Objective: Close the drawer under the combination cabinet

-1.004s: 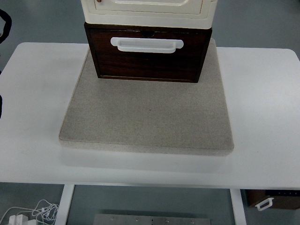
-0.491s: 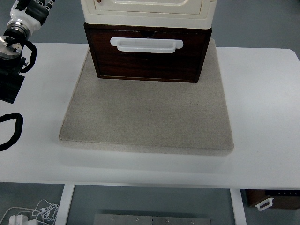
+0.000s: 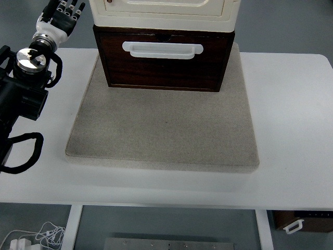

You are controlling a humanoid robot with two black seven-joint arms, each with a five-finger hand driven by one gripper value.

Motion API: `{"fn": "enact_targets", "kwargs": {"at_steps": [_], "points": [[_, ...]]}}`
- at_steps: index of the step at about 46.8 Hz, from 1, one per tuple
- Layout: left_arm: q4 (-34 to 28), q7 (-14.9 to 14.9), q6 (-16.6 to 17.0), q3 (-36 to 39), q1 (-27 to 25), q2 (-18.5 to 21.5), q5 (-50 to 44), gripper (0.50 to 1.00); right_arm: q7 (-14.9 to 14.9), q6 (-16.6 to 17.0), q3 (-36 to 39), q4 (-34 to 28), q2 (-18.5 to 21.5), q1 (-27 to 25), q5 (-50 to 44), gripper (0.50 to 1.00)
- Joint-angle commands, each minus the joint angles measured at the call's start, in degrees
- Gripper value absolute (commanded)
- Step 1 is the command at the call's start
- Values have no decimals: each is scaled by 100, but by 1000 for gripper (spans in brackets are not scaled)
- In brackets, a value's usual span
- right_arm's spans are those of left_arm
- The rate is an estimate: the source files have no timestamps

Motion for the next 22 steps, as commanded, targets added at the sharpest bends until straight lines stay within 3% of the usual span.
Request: {"fn": "enact_targets", "kwargs": {"at_steps": [1,22], "points": [[-1,-8,12,-6,-4,-3,-1,996,0,-9,-1,0,0,0,1,952],[0,-96,20,-6,93,6,-36,996,0,0,-45,0,0,-17,-8,952]]}}
